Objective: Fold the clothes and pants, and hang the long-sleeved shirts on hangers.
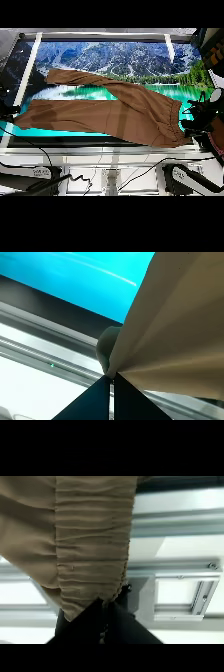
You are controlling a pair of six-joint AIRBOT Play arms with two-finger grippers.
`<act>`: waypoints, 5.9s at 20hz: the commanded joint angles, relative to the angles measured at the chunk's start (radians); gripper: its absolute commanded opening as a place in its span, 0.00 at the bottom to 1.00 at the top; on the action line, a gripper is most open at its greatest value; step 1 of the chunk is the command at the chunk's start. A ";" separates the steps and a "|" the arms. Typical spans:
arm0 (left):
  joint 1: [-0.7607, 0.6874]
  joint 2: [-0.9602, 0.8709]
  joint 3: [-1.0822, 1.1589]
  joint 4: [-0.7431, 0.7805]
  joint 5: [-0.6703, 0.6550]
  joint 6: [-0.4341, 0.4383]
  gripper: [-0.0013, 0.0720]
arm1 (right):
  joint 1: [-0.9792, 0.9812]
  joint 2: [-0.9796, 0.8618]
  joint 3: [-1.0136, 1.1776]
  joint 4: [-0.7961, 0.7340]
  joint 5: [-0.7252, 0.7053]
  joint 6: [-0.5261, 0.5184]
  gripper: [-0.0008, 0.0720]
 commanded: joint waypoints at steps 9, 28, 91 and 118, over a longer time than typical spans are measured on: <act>0.003 -0.003 0.053 0.052 0.092 -0.039 0.97 | 0.000 0.005 0.079 -0.031 -0.403 -0.004 0.56; -0.016 -0.026 0.262 -0.615 0.191 0.008 0.82 | -0.447 -0.480 0.182 0.632 -0.473 -0.434 0.73; -0.201 -0.341 0.262 -0.656 0.828 -0.034 0.88 | -0.161 -0.585 0.409 0.676 -0.559 -0.472 0.05; -0.254 0.124 0.279 -0.618 1.138 -0.034 0.03 | -0.161 -0.585 0.409 0.676 -0.595 -0.470 0.05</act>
